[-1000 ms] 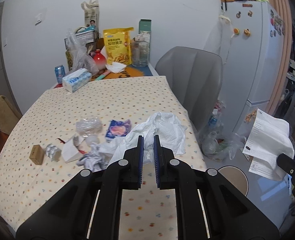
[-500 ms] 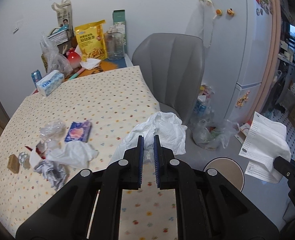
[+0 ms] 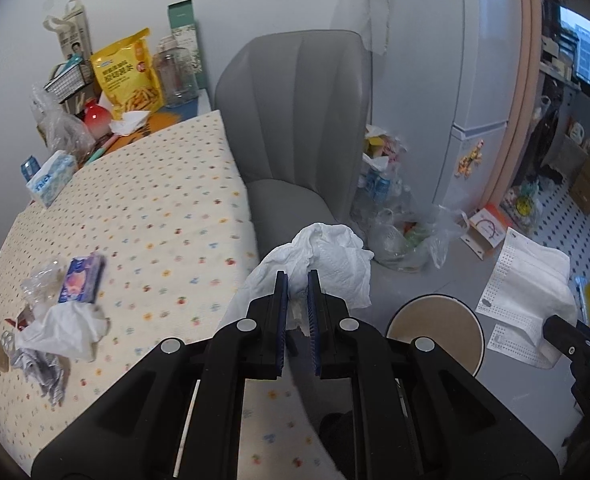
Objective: Collect trash
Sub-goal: 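Carry the paper towel and tissue in both tools over the beige trash bin, then open the right tool to drop the paper towel while the left tool releases the tissue into the bin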
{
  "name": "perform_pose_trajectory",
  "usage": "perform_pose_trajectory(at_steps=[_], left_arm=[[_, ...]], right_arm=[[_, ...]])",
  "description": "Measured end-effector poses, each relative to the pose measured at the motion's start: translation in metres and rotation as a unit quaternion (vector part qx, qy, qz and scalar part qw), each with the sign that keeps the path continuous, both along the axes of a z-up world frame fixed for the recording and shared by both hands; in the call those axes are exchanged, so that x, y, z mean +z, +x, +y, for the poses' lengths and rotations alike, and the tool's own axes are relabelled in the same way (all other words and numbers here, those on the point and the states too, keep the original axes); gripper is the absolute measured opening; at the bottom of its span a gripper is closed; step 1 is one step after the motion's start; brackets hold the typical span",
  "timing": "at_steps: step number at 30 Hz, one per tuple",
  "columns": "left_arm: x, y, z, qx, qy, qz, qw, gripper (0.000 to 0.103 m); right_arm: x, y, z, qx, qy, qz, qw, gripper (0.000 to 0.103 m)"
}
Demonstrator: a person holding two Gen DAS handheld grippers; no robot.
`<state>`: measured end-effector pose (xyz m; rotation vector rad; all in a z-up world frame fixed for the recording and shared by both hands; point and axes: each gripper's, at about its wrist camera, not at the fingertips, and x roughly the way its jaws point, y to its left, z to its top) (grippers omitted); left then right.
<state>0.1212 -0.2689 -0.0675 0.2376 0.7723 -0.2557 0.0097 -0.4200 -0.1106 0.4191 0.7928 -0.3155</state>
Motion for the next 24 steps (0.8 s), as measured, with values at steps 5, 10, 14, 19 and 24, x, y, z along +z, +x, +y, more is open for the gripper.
perform_pose_trajectory(at_steps=[5,10,14,19,24], left_arm=[[-0.017,0.012,-0.029,-0.016,0.020,0.014,0.9996,0.010],[-0.032,0.022,-0.059,-0.037,0.035,0.029,0.9983,0.010],[-0.039,0.028,-0.079,-0.051,0.044,0.034,0.9971,0.010],[-0.046,0.035,-0.093,-0.058,0.053,0.039,0.9962,0.010],[-0.051,0.036,-0.103,-0.064,0.061,0.043,0.9951,0.010]], right_arm=[[-0.019,0.004,-0.028,-0.021,0.013,0.015,1.000,0.012],[-0.037,0.012,-0.051,-0.037,0.020,0.031,0.999,0.012],[-0.049,0.018,-0.066,-0.048,0.025,0.037,0.998,0.012],[-0.065,0.031,-0.085,-0.057,0.033,0.045,0.997,0.033],[-0.067,0.031,-0.096,-0.063,0.018,0.038,0.997,0.058]])
